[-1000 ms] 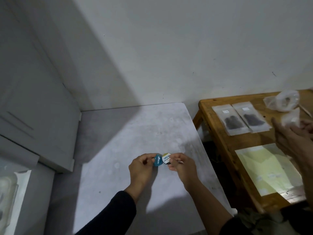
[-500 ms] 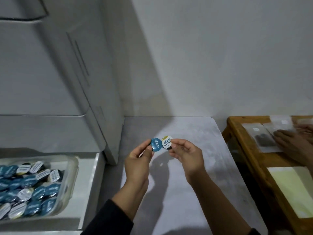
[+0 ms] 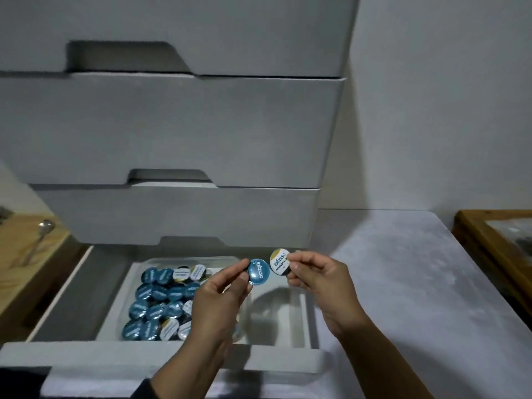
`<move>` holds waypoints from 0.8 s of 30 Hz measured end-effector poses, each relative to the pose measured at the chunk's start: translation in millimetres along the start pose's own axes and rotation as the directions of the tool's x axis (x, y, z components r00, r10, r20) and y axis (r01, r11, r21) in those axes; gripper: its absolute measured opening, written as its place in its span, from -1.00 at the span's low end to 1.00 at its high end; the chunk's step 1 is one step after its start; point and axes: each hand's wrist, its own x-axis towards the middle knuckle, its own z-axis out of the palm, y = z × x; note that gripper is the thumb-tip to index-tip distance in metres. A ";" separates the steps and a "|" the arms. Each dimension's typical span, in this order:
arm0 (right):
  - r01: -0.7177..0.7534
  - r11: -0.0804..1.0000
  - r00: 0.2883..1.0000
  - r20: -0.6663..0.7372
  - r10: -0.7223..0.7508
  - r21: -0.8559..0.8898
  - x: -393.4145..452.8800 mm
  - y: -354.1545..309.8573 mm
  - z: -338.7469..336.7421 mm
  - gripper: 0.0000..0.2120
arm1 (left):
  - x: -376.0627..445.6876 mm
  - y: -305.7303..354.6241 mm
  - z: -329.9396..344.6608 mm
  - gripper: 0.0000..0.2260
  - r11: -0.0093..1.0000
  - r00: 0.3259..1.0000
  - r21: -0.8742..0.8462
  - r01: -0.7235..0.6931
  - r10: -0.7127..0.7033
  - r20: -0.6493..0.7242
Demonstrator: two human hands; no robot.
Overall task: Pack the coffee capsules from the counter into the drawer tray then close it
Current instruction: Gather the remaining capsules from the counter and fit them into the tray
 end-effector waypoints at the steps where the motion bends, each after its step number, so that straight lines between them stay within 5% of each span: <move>1: -0.015 1.000 1.000 -0.002 0.015 -0.003 -2.5 6.1 15.4 -0.85 | 3.7 2.6 -16.7 -0.78 1.000 1.000 0.027 0.014 -0.014 -0.006; 12: -0.263 0.959 0.942 -0.244 0.232 -0.104 30.9 74.4 109.9 -0.76 | 94.4 -8.5 -93.2 -0.78 0.955 0.969 0.171 0.242 -0.230 -0.091; 17: -0.293 0.939 0.906 -0.365 0.213 -0.181 55.7 87.8 119.6 -0.75 | 118.5 -15.0 -92.1 -0.78 0.920 0.967 0.301 0.250 -0.223 -0.120; 24: -0.319 0.900 0.909 -0.365 0.203 -0.295 81.9 99.8 129.0 -0.72 | 133.4 -15.6 -96.1 -0.81 0.899 0.960 0.336 0.282 -0.262 -0.104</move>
